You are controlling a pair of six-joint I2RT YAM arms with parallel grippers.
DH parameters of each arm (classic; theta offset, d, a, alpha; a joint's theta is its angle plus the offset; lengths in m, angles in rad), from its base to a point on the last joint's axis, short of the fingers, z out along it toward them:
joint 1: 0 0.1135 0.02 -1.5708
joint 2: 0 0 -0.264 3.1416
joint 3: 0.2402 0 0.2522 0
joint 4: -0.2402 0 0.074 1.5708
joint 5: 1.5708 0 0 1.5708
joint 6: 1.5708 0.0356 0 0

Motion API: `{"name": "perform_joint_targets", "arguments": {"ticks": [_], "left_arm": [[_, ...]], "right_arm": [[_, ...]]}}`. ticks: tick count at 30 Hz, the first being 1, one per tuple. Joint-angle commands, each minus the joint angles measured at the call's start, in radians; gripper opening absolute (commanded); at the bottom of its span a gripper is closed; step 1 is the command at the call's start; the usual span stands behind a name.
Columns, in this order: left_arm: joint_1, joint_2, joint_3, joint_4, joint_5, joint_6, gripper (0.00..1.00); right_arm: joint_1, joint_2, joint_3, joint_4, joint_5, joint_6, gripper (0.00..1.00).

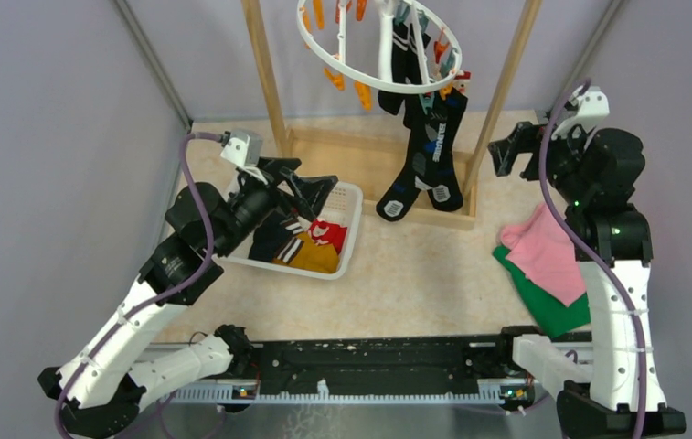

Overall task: Clip the socks to the hanger
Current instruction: Adjust the sock on the hanger, then reset both arms

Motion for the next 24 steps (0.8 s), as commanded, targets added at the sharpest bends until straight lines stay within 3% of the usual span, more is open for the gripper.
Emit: {"name": "perform_joint_targets", "arguments": {"ticks": [1,8,24], "left_arm": [[0.003,-0.018,0.014,-0.022,0.030,-0.022,0.99],[0.003,-0.043,-0.015,-0.025,0.033,-0.014,0.99],[0.003,-0.064,-0.013,-0.004,-0.014,0.044,0.99]], "right_arm": [[-0.006,-0.058,0.025,0.009,0.056,0.037,0.99],[-0.006,-0.079,-0.019,0.055,0.080,-0.020,0.99],[-0.006,-0.040,-0.002,0.066,0.096,0.025,0.99]]}}
